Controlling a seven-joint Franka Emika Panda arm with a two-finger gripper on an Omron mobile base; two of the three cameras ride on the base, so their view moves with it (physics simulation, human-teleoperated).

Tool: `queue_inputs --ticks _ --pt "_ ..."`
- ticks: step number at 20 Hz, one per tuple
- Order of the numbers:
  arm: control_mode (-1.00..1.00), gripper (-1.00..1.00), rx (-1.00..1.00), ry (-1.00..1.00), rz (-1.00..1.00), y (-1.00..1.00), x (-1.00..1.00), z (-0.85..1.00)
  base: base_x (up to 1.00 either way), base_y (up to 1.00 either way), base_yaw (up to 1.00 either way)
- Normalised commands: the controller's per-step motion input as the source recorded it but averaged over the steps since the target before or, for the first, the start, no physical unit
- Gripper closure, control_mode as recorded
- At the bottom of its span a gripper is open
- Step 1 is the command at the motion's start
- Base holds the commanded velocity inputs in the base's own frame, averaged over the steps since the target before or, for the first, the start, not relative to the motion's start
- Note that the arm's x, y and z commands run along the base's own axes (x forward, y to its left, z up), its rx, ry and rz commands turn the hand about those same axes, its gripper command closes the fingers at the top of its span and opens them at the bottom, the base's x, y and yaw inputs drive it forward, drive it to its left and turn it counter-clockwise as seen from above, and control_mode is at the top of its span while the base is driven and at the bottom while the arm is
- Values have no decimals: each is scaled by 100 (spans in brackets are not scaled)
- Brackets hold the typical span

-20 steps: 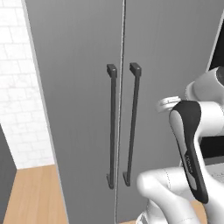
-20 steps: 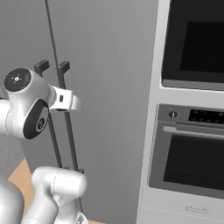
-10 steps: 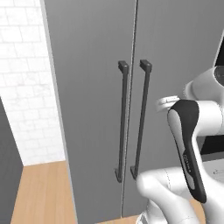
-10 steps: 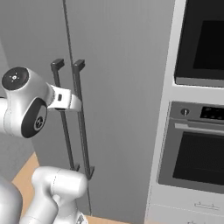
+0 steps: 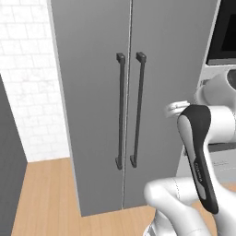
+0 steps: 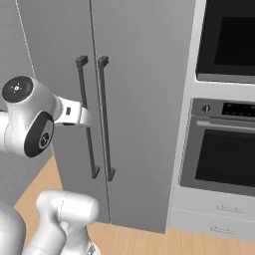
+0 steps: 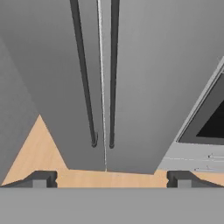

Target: Take the strawberry from the fridge and place it on top of the pancake, located on the dining counter.

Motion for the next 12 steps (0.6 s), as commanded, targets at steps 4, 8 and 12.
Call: queue_inputs --ticks 4,8,12 --pt "100 -100 0 0 0 0 0 0 -46 0 0" --pt "-100 -100 0 1 0 0 25 0 5 0 -1" --pt "-100 -100 0 11 0 6 91 -1 0 0 0"
